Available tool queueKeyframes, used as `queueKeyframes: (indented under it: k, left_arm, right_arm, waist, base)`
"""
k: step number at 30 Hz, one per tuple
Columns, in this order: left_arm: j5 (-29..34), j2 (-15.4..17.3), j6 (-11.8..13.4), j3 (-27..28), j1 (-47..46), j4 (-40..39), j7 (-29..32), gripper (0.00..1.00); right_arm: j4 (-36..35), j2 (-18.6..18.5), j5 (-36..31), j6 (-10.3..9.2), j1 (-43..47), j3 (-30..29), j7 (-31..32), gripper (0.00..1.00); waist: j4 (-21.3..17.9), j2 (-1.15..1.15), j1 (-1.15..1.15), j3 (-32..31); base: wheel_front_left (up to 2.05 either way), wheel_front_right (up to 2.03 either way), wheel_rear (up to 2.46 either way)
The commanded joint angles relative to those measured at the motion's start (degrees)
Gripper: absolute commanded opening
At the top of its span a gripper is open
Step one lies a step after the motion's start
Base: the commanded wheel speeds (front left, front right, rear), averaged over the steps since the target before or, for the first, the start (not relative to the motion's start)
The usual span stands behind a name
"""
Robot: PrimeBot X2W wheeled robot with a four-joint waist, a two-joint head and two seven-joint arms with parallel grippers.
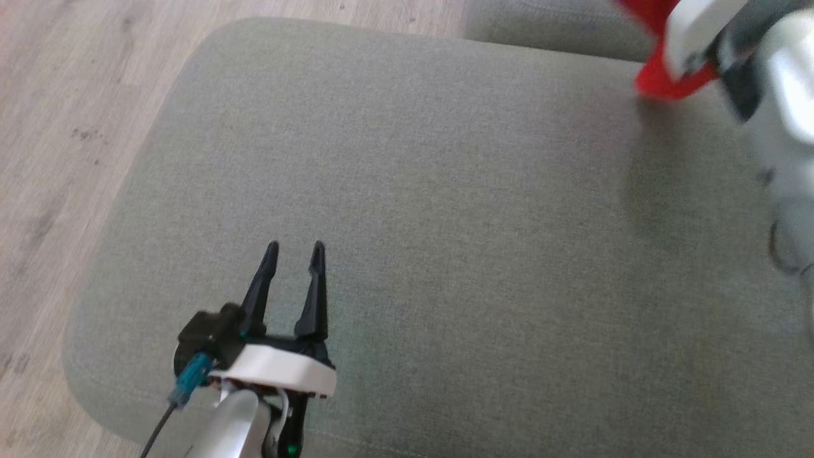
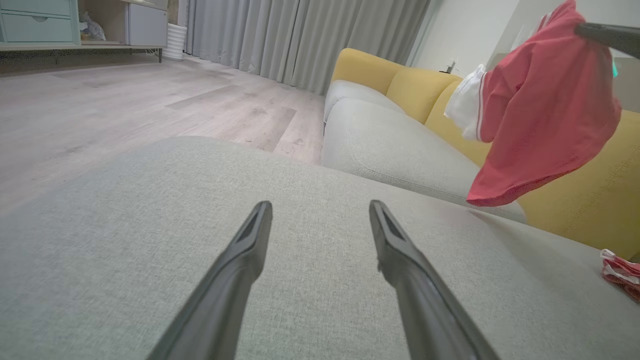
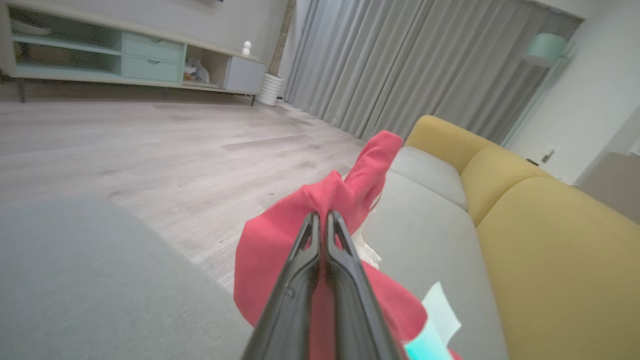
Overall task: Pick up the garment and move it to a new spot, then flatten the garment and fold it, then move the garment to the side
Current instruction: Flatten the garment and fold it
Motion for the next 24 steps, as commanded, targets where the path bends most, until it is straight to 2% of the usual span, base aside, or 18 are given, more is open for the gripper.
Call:
queueKeyframes:
  k: [1,5,10,14,15,16,17,18,20,22,24]
  left_arm:
    - [0.7,0.2,-0.1,2.4,-0.6,-1.5,-0.5,1.0]
    - [1.2,0.2,-0.2,3.3,0.5,-1.7,-0.5,1.0]
    - [1.8,0.3,-0.5,3.4,0.9,-1.7,-0.5,1.0]
    - [2.1,0.3,-0.6,3.2,0.8,-1.5,-0.5,1.0]
    - [2.1,0.3,-0.6,3.2,0.8,-1.5,-0.5,1.0]
    - [2.2,0.3,-0.6,3.2,0.8,-1.4,-0.5,1.0]
    - [2.2,0.3,-0.6,3.2,0.9,-1.4,-0.5,1.0]
    - [2.2,0.3,-0.6,3.1,0.9,-1.3,-0.5,1.0]
    - [2.2,0.2,-0.7,3.0,0.9,-1.2,-0.5,1.0]
    - [2.2,0.2,-0.6,3.0,1.0,-1.2,-0.5,1.0]
    - [2.2,0.3,-0.6,3.2,1.1,-1.4,-0.5,1.0]
  right_arm:
    - [-1.4,1.5,0.8,0.37,1.3,1.7,-0.9,0.0]
    - [-2.5,3.8,3.2,0.37,8.5,10.2,-2.3,0.0]
    - [-7.4,7.0,7.5,0.37,18.4,22.1,-2.7,0.0]
    - [-12.3,7.6,11.0,0.37,24.0,30.4,-0.9,0.0]
    - [-12.3,7.6,11.0,0.37,24.0,30.4,-0.9,0.0]
    - [-13.5,7.4,11.7,0.37,24.9,32.0,-0.4,0.04]
    - [-14.7,7.0,12.4,0.37,25.8,33.4,0.1,0.88]
    - [-15.8,6.5,13.3,0.37,26.5,34.4,0.6,1.0]
    - [-18.1,5.4,14.8,0.37,27.5,34.8,0.7,1.0]
    - [-19.8,4.1,15.4,0.37,27.8,32.7,-0.2,1.0]
    - [-21.7,3.0,15.3,0.37,29.0,26.1,-2.3,1.0]
  waist:
    - [-0.2,0.0,0.0,-0.3]
    - [-1.4,0.0,0.0,-1.1]
    - [-3.3,0.0,0.0,-1.8]
    - [-4.8,0.0,0.0,-2.3]
    - [-4.8,0.0,0.0,-2.3]
    - [-5.0,0.0,0.0,-2.5]
    - [-5.3,0.0,0.0,-2.6]
    - [-5.5,0.0,0.0,-2.7]
    - [-5.9,0.0,0.0,-2.8]
    - [-6.3,0.0,0.0,-2.9]
    - [-6.9,0.0,0.0,-3.0]
  base:
    - [0.0,0.0,0.0]
    - [0.0,0.0,0.0]
    - [0.0,0.0,0.0]
    - [0.0,0.0,0.0]
    - [0.0,0.0,0.0]
    - [0.0,0.0,0.0]
    - [0.0,0.0,0.0]
    - [0.0,0.0,0.0]
    - [0.0,0.0,0.0]
    - [0.0,0.0,0.0]
    - [0.0,0.0,0.0]
